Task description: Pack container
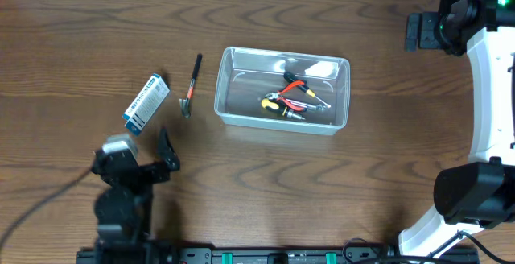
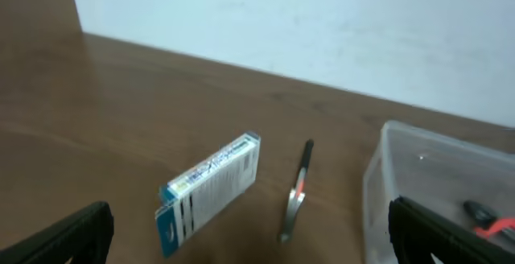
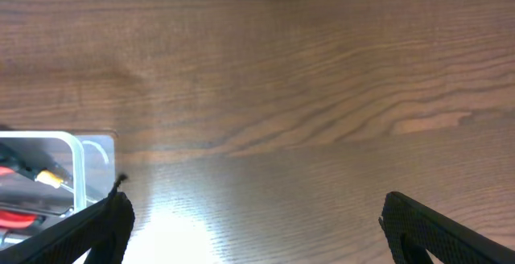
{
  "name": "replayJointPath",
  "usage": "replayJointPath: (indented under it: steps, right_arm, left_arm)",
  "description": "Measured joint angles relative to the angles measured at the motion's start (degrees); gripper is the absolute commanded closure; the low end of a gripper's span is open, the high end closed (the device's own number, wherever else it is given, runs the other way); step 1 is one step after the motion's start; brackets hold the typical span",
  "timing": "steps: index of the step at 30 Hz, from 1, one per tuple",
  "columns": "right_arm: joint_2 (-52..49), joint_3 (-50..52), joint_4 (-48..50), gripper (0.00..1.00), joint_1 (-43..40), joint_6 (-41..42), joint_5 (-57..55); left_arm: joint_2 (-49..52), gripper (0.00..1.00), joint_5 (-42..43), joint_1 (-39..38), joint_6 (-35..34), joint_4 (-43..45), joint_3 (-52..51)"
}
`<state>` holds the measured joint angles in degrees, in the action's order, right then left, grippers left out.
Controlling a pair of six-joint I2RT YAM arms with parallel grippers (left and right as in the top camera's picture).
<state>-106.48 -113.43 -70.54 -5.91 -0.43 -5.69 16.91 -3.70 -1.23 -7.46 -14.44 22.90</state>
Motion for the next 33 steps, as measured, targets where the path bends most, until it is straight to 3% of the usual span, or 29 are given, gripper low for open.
replayJointPath:
  steps: [3,11,14,19,33]
  right_arm:
    - [0.0,0.02,-0.02,0.01,0.0,0.0,0.11]
    - [0.0,0.13,-0.02,0.01,0.0,0.02,0.31]
    - [0.0,0.15,-0.02,0.01,0.0,0.02,0.33]
    - [0.0,0.15,0.02,0.01,0.0,0.02,0.33]
    - [-0.02,0.15,0.02,0.01,0.0,0.02,0.33]
  left_arm:
    - [12.35,0.02,0.61,0.0,1.64,-6.38,13.18]
    - [51.74,0.02,1.4,0.0,6.99,-38.07,59.8]
    - [60.59,0.02,1.64,0.0,7.61,-41.88,69.94]
    - [65.99,0.02,1.84,0.0,7.69,-44.0,73.53]
    - [68.19,0.02,1.84,0.0,8.94,-49.68,73.57]
